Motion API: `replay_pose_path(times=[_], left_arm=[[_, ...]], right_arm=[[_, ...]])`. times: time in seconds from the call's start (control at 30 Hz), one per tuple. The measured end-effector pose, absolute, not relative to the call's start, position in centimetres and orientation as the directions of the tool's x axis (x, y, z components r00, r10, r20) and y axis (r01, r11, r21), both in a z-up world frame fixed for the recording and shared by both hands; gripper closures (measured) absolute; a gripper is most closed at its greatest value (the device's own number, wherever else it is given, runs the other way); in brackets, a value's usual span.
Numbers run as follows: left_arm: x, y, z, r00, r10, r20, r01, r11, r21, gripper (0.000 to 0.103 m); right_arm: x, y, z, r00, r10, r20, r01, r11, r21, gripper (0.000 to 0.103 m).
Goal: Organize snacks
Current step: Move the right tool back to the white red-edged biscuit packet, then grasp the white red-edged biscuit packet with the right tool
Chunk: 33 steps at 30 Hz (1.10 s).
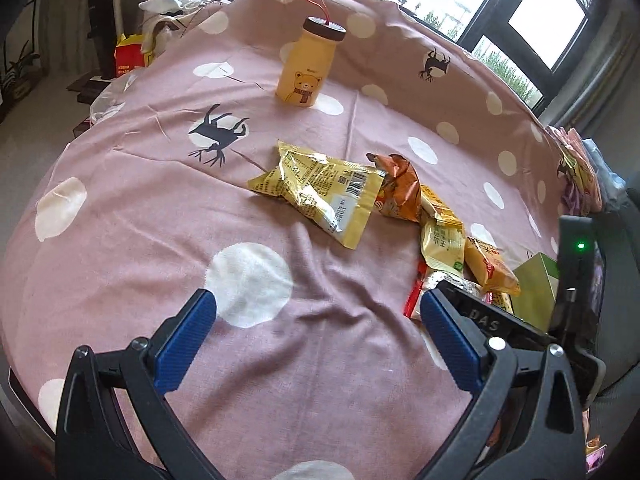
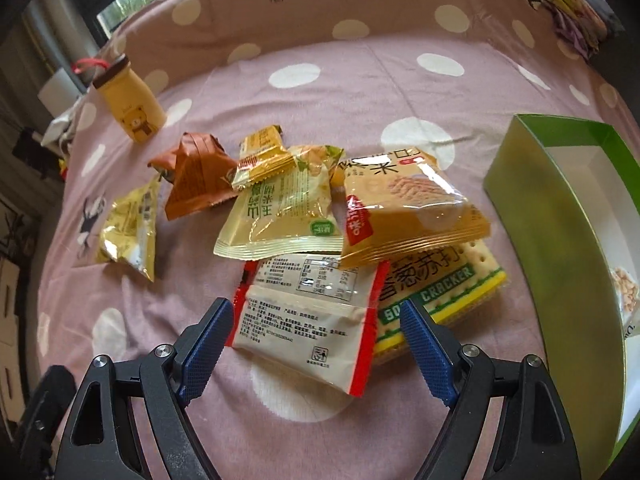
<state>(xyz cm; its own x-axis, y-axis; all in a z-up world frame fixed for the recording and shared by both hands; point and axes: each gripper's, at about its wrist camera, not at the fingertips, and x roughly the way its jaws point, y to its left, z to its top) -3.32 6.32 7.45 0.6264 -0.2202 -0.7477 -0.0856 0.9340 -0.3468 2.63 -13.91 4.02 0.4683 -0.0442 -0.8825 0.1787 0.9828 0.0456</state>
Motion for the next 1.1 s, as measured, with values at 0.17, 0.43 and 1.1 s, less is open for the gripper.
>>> replay_pose_path(times=[0.17, 0.43, 1.1], left_arm=[[-3.1, 7.4, 7.3, 0.621, -0.228, -0.750, -0.108, 0.923, -0.370, 0.001], [-2.8, 8.4, 6.8, 0.605, -0.245, -0.757, -0.122, 0.912, -0.392, 0.001], [-1.8, 7.4, 5.1, 0.520, -0.299, -0.800, -0.076, 0.917, -0.392, 0.005]], right_arm=[[3.5, -10.9, 2.9, 0.474, -0.230, -0.850, 0.144, 0.973, -0.183, 0.018], [1.9, -8.7, 3.0, 0.501, -0.128, -0.856, -0.028, 0.986, -0.164, 0.024], [0.6, -13.3, 4.5, 0.401, 0.375, -0.836, -0.046, 0.919, 0.391, 0.033]])
